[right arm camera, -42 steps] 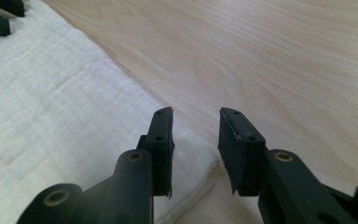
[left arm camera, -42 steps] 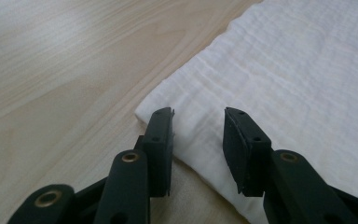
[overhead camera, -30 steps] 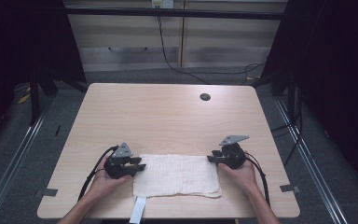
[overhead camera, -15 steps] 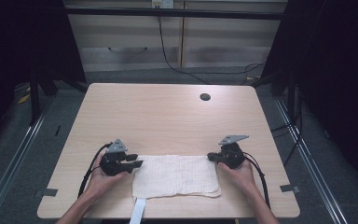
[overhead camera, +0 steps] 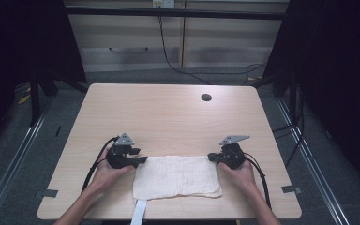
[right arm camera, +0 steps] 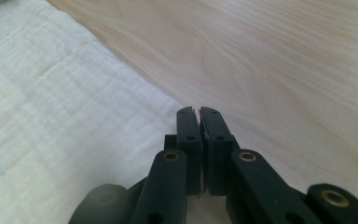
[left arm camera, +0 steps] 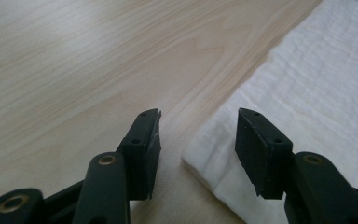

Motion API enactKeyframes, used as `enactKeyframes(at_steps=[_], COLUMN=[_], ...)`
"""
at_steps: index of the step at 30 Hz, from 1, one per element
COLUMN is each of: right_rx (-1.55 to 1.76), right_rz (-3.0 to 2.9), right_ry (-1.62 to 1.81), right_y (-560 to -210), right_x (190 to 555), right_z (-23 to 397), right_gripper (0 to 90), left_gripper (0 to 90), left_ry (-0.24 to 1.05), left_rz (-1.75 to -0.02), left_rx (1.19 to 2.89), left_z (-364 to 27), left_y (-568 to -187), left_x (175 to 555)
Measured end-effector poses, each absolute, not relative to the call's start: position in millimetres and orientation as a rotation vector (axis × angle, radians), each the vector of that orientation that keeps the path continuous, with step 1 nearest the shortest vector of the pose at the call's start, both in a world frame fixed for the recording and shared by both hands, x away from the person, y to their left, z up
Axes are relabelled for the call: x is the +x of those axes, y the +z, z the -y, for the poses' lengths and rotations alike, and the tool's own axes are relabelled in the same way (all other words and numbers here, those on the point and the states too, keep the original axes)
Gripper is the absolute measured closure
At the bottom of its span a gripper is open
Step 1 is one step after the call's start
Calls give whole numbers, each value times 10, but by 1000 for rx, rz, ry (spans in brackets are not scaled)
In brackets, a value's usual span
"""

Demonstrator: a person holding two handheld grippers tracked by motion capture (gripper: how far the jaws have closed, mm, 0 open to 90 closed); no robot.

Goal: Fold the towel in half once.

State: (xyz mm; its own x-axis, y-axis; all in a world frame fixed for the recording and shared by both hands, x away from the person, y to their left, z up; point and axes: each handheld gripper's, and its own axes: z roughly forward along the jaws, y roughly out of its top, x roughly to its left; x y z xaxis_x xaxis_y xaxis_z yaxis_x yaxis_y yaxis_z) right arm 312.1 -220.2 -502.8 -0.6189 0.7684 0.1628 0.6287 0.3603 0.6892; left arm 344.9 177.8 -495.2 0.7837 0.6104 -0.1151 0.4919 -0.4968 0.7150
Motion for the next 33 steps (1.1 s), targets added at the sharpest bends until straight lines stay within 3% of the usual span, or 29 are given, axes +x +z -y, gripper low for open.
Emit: enactKeyframes(at_steps=[10, 15, 16, 19, 25, 33], right_rx=[1246, 1247, 1247, 1249, 1251, 1225], right_rz=[-2438, -2437, -2437, -2433, -2396, -2353], right_ry=[1102, 1100, 1100, 1107, 1171, 1254], right_y=[-5027, -5026, -5026, -5019, -4960, -4854], right_x=[3112, 3113, 3113, 3136, 3156, 3095], right_z=[2188, 2184, 2184, 2180, 2183, 2190], right_gripper=[876, 875, 875, 877, 878, 878], left_gripper=[534, 688, 792, 829, 846, 849], left_ry=[207, 181, 181, 175, 129, 166], left_rz=[-786, -726, -726, -717, -772, -783], left_rx=[2218, 2222, 2222, 2222, 2199, 2207], left_z=[-1817, -1767, -1767, -1757, -1803, -1790], left_y=[-5011, -5021, -5021, -5022, -5026, -5016], left_x=[3416, 3370, 3370, 3354, 3401, 3398])
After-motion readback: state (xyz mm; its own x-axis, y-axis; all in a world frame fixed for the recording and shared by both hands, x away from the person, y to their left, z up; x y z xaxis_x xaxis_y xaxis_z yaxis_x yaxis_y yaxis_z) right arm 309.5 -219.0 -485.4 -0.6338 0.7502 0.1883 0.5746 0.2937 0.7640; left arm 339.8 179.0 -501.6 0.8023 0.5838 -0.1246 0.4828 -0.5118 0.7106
